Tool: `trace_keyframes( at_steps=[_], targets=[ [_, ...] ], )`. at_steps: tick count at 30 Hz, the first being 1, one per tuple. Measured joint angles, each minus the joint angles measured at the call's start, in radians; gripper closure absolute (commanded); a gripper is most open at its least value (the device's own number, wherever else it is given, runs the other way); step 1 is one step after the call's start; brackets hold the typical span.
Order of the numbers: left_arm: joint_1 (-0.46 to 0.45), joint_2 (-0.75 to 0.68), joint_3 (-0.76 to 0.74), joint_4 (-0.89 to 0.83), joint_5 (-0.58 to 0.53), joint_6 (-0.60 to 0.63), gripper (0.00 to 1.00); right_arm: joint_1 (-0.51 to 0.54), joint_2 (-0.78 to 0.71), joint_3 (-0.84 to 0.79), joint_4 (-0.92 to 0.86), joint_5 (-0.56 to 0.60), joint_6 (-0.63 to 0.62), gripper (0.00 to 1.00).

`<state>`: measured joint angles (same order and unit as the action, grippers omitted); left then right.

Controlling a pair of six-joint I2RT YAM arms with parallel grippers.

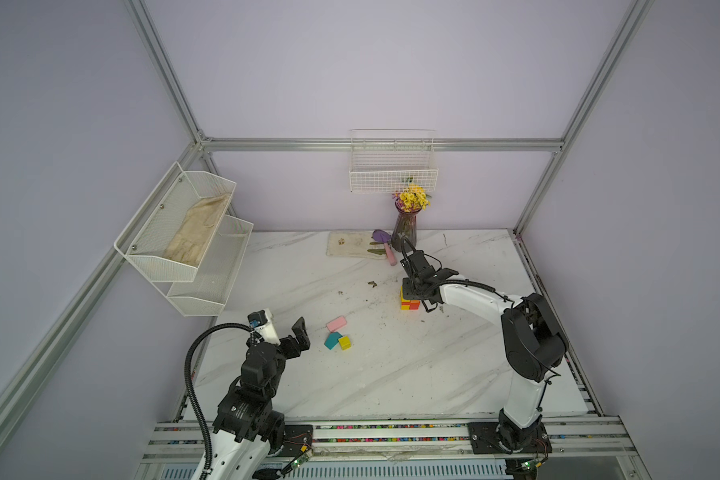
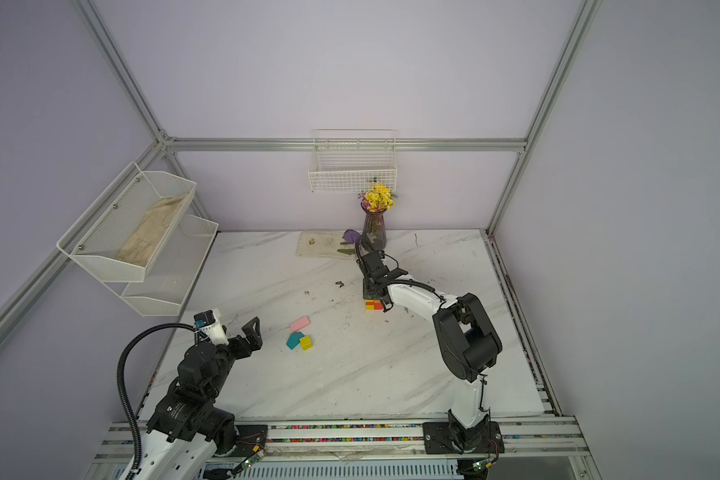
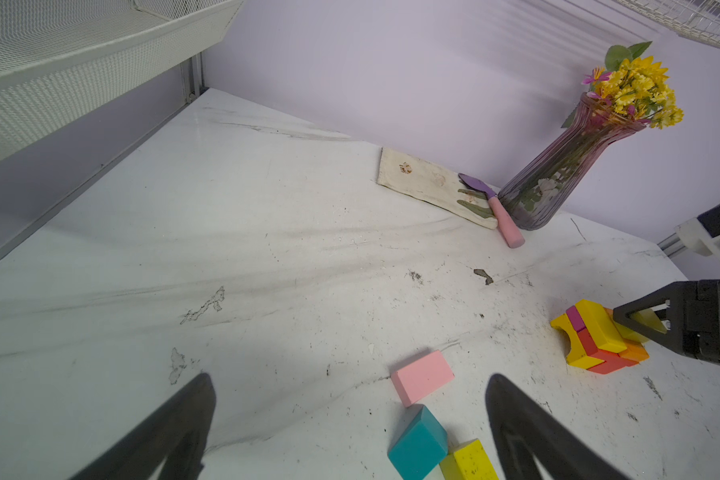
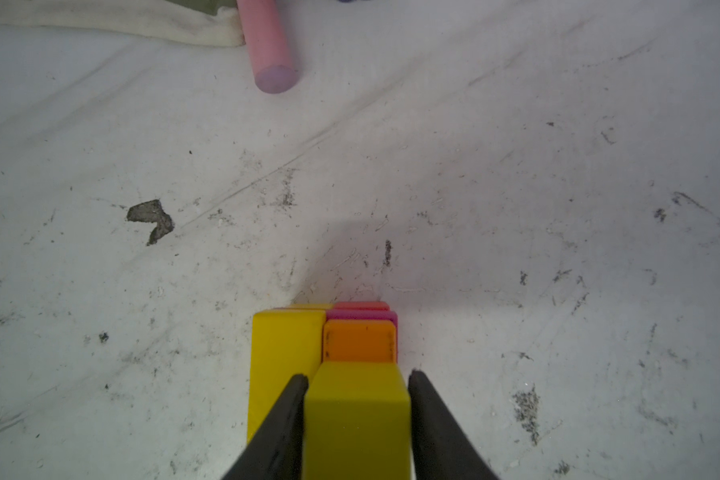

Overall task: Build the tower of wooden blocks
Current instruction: 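Open the right gripper to release the small yellow block on the stack, then raise and retract the right gripper while moving the left gripper toward loose blocks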

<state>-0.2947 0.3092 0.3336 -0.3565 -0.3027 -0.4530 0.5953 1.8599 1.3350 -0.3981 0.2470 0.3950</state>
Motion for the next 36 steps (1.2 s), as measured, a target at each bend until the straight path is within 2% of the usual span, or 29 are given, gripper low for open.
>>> trace_keyframes(
  at_steps=[15,20,25,27,30,32,36],
  targets=[
    [0.0,0.0,0.0,0.001,0.0,0.0,0.0,0.0,-0.043,0.004,-0.019,0.018,-0.003,0.43],
    [0.0,0.006,0.0,0.002,0.0,0.0,0.0,0.0,-0.205,0.017,-0.017,0.007,0.008,0.37],
    [0.0,0.008,0.0,0.004,0.003,0.0,0.0,0.0,-0.421,0.016,0.059,-0.036,0.096,0.34],
    [0.0,0.008,0.0,0.006,0.013,0.001,0.02,0.0,-0.531,-0.066,0.146,-0.042,0.143,0.29],
    [0.0,0.008,0.0,0.026,0.047,0.009,0.1,0.001,-0.724,-0.276,0.276,-0.024,0.193,0.24],
    [0.0,0.018,0.0,0.046,0.08,0.012,0.1,0.0,-0.829,-0.412,0.341,0.004,0.203,0.23],
    [-0.002,0.087,0.0,0.097,0.2,0.023,0.15,0.0,-0.942,-0.6,0.424,0.131,0.192,0.18]
  ],
)
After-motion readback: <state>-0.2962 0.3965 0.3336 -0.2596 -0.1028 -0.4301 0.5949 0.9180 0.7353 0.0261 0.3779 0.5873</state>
